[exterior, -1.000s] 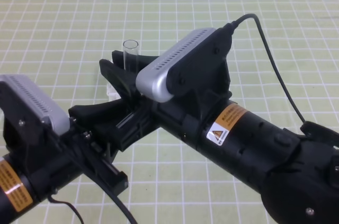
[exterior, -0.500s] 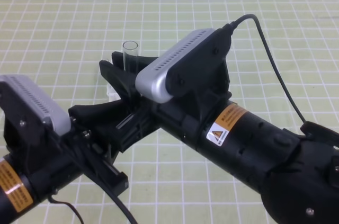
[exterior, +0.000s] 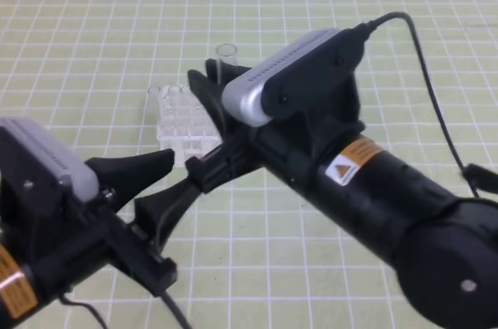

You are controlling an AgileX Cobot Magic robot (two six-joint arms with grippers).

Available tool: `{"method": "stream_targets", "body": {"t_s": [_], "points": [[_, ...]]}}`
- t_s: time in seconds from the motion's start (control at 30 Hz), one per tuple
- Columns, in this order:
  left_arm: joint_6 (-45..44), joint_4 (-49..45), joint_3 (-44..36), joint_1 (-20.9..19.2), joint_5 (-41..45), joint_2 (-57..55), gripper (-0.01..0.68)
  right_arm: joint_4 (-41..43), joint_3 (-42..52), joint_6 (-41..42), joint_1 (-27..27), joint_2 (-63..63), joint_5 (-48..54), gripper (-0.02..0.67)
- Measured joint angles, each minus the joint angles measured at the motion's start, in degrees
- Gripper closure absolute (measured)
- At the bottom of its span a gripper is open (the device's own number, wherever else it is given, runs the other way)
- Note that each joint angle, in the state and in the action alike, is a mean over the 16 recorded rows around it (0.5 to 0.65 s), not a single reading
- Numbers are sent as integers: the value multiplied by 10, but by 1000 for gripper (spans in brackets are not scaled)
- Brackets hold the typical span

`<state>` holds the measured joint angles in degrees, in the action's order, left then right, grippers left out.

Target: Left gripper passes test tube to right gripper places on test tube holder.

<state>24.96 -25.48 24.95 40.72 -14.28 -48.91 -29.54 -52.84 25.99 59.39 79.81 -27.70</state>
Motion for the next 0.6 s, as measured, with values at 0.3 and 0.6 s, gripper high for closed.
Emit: {"method": "stream_targets", "body": {"t_s": [0.3, 0.6], "points": [[2, 6, 0, 0, 171, 156, 668, -130, 1, 144, 0, -45, 36, 640], [2, 31, -31, 0, 318, 367, 672, -250, 5, 275, 0, -75, 66, 640]]}}
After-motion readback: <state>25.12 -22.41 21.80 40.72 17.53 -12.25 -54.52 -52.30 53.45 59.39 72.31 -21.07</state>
